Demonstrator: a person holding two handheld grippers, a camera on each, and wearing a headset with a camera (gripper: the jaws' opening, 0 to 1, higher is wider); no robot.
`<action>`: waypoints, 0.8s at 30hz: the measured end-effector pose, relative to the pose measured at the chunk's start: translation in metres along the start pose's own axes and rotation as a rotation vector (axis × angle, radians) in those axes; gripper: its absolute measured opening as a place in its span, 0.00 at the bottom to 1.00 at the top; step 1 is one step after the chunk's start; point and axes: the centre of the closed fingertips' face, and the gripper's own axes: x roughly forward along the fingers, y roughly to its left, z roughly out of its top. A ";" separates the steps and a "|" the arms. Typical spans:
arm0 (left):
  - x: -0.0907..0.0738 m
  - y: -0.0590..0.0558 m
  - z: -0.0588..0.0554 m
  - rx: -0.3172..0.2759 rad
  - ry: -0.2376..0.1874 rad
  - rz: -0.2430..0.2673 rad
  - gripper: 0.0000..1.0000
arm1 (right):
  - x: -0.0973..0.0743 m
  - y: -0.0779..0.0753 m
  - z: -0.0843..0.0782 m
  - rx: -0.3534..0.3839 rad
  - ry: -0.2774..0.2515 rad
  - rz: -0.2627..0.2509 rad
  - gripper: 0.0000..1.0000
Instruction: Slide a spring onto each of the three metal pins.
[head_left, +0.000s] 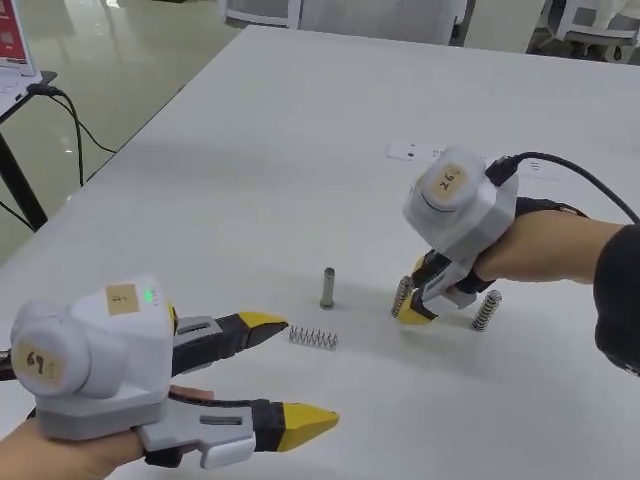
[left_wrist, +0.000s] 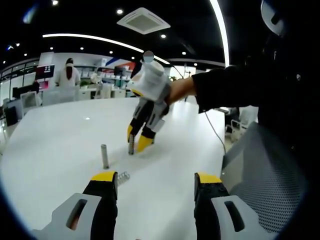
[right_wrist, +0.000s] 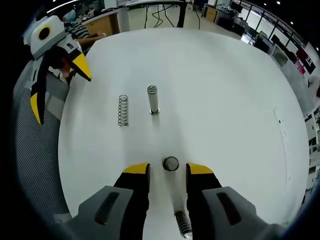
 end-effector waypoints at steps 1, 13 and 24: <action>0.000 0.000 0.000 0.000 0.000 0.000 0.57 | 0.000 0.000 -0.001 -0.001 0.001 0.001 0.27; -0.002 -0.002 0.002 0.008 -0.002 0.005 0.57 | -0.002 0.004 -0.005 -0.007 0.010 0.002 0.28; -0.003 -0.003 0.006 0.019 -0.005 0.007 0.57 | -0.004 0.011 -0.009 -0.002 0.013 0.005 0.28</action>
